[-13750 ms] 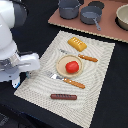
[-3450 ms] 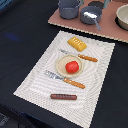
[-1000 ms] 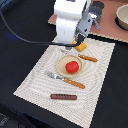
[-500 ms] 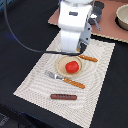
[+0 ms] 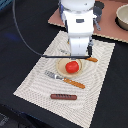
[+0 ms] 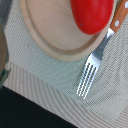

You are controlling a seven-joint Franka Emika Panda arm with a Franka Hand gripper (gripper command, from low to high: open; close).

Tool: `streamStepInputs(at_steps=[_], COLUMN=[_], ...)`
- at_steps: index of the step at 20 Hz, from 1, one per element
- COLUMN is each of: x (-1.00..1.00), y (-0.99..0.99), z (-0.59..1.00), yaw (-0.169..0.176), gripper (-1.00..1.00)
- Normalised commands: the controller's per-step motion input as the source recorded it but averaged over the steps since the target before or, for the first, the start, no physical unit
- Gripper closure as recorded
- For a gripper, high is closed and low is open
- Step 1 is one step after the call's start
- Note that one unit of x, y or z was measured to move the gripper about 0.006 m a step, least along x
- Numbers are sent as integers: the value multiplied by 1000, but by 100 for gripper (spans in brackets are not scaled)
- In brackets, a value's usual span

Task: Interact with the objects in diverse but meaningful ways.

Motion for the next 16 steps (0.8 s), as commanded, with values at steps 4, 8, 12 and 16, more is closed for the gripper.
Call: streamStepInputs(at_steps=[4,8,12,16], x=[189,124,187,268], y=[-184,-89,-51,0], z=[-263,-336,-296,-231], yaw=[23,43,42,36], gripper=[-100,-100,-100,-100])
